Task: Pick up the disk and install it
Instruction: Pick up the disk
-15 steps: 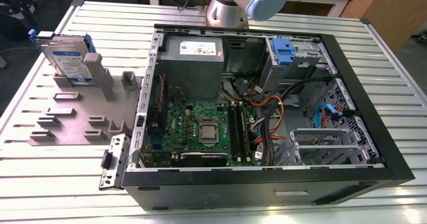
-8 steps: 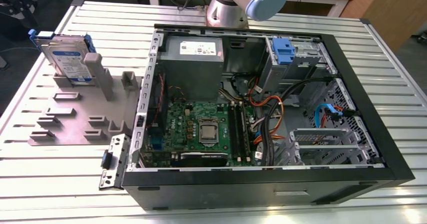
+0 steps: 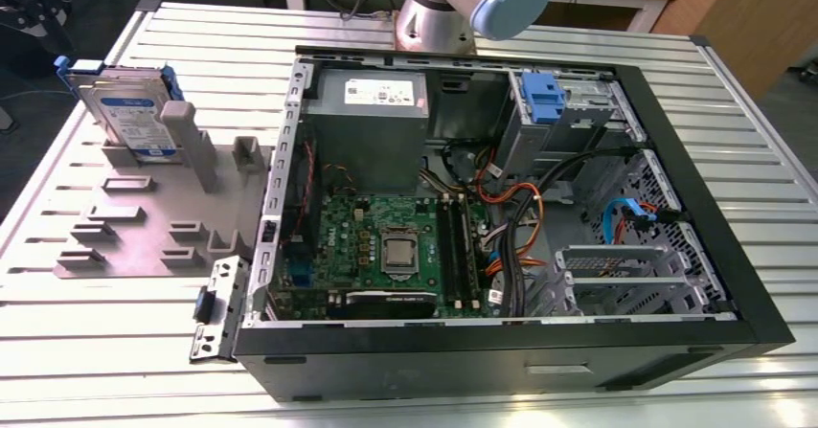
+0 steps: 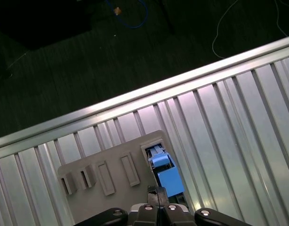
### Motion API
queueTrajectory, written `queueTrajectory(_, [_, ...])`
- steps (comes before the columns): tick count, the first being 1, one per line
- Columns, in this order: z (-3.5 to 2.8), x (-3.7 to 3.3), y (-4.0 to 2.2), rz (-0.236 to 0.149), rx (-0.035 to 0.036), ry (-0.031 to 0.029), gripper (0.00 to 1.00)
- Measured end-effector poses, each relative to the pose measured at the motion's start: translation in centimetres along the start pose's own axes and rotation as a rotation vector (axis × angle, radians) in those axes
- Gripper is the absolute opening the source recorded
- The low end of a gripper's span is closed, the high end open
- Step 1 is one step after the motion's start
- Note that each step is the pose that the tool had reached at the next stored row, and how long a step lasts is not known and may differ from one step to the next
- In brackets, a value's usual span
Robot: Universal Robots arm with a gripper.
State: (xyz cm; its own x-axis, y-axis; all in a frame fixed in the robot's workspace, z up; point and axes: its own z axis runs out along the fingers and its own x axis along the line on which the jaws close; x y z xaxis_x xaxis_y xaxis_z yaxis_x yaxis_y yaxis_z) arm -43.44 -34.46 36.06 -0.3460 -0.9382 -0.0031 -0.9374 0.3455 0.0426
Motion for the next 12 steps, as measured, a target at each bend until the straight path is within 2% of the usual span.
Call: queueTrajectory(12, [0.00,0.00,0.00,-0.010,-0.0001,0.0004,0.11])
